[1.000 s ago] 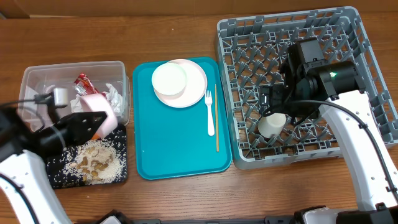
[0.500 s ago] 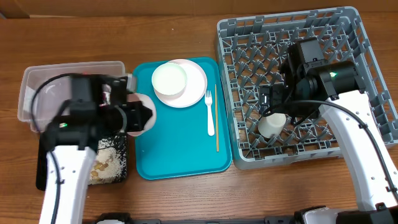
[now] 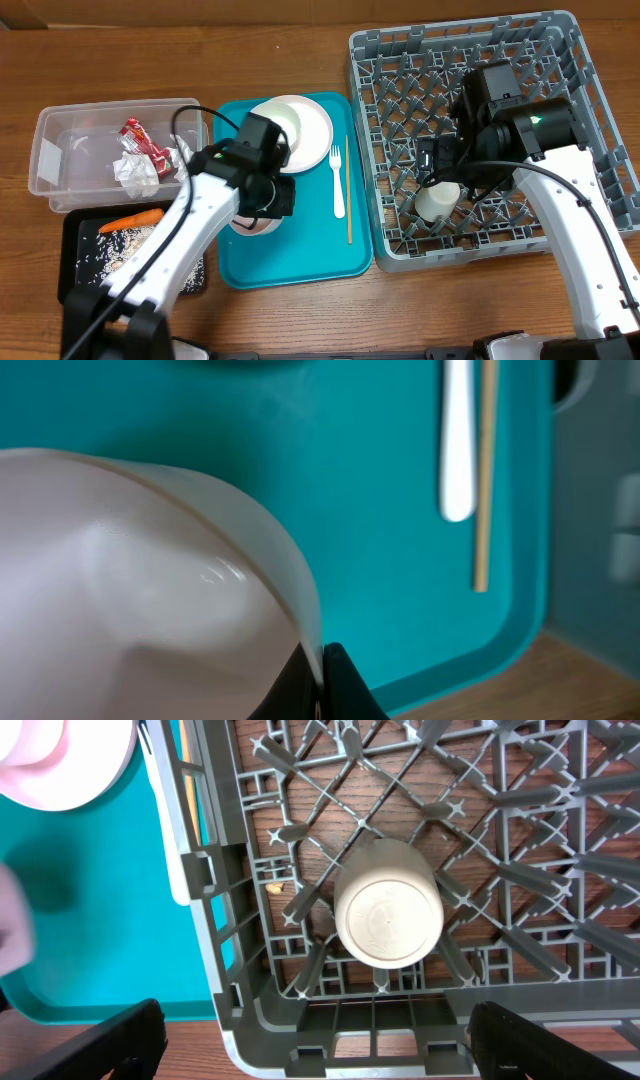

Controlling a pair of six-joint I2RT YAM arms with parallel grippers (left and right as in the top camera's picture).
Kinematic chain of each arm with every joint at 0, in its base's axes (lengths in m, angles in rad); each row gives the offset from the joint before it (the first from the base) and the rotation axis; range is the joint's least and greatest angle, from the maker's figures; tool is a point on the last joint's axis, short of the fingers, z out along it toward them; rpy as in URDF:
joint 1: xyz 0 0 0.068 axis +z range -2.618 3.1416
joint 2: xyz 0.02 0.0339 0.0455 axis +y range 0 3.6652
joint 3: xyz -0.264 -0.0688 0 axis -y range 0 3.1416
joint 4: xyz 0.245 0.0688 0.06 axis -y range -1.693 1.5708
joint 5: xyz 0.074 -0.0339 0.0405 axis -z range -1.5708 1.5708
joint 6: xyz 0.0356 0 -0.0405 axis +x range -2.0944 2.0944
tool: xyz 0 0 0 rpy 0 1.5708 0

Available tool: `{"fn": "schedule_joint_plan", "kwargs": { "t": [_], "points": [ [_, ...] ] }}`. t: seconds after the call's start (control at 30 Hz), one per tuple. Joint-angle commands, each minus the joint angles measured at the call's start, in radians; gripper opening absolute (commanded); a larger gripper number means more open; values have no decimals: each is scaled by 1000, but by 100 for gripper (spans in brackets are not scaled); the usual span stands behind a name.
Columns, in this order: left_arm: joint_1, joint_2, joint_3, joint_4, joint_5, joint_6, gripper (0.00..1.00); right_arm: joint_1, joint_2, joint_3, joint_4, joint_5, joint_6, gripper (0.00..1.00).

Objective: Sort waste into correct bins and load items into the dishwasher
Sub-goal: 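Carry the emptied pink bowl right back onto the teal tray, then release the bowl and raise the left gripper above the tray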

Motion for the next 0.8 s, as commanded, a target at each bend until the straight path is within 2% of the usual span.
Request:
{"fn": "schedule_joint_plan", "kwargs": {
  "t": [0.0,0.17,0.27,0.33,0.4,0.57,0.77],
  "points": [
    [-5,73,20,1,-29,-11,4,3,-11,20,5,-5,-6,100],
    [-4,121,20,1,-29,-11,6,3,-11,20,5,-5,-6,100],
    [-4,121,21,2,-29,-11,29,3,-11,20,5,-5,-6,100],
    [-2,121,21,5,-27,-11,59,3,-11,20,5,-5,-6,100],
    [-2,120,23,5,-24,-12,69,3,-11,20,5,-5,-6,100],
    [-2,115,93,-46,-27,-11,72,3,-11,20,5,-5,-6,100],
    [-2,78,298,-173,-36,0,73,3,-11,20,5,-5,-6,100]
  ]
}}
